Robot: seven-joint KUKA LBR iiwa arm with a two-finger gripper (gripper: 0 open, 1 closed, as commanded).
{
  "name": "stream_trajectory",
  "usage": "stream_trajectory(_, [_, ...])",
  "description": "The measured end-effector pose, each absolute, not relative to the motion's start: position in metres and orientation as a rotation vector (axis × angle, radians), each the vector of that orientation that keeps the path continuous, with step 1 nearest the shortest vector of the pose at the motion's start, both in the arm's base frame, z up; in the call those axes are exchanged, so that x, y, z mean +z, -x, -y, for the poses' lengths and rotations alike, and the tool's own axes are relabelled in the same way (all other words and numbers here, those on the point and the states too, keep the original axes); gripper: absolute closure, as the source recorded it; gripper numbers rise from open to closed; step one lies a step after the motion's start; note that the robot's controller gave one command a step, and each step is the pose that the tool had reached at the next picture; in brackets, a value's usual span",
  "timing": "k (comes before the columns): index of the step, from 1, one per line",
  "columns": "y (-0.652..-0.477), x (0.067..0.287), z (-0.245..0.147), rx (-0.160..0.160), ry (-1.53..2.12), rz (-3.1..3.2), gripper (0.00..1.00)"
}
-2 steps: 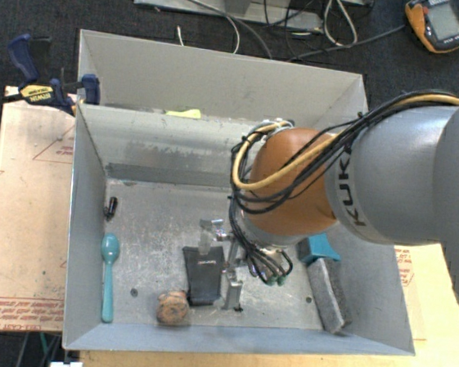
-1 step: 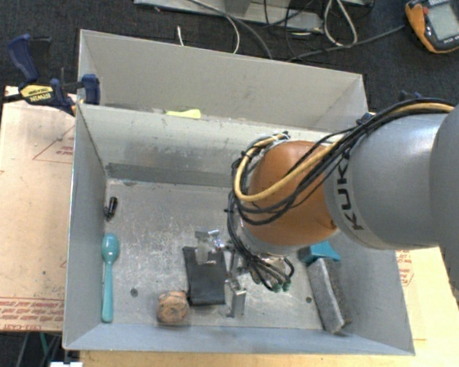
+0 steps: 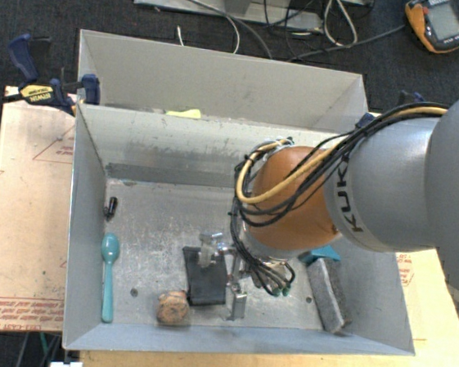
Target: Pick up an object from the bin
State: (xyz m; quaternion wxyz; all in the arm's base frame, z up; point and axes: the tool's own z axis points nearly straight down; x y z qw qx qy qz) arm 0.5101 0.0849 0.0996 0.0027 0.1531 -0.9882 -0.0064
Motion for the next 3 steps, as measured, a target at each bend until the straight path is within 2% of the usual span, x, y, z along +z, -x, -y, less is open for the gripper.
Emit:
stream_trajectory(1, [-0.492, 0.095, -0.091, -0.02, -0.551, 3.088, 0.0])
stream_trajectory(2, [-0.502, 0.087, -0.078, -0.021, -0.547, 3.091, 0.0])
stream_trajectory(3, [-0.494, 0.083, -0.085, -0.021, -0.162, 3.131, 0.0])
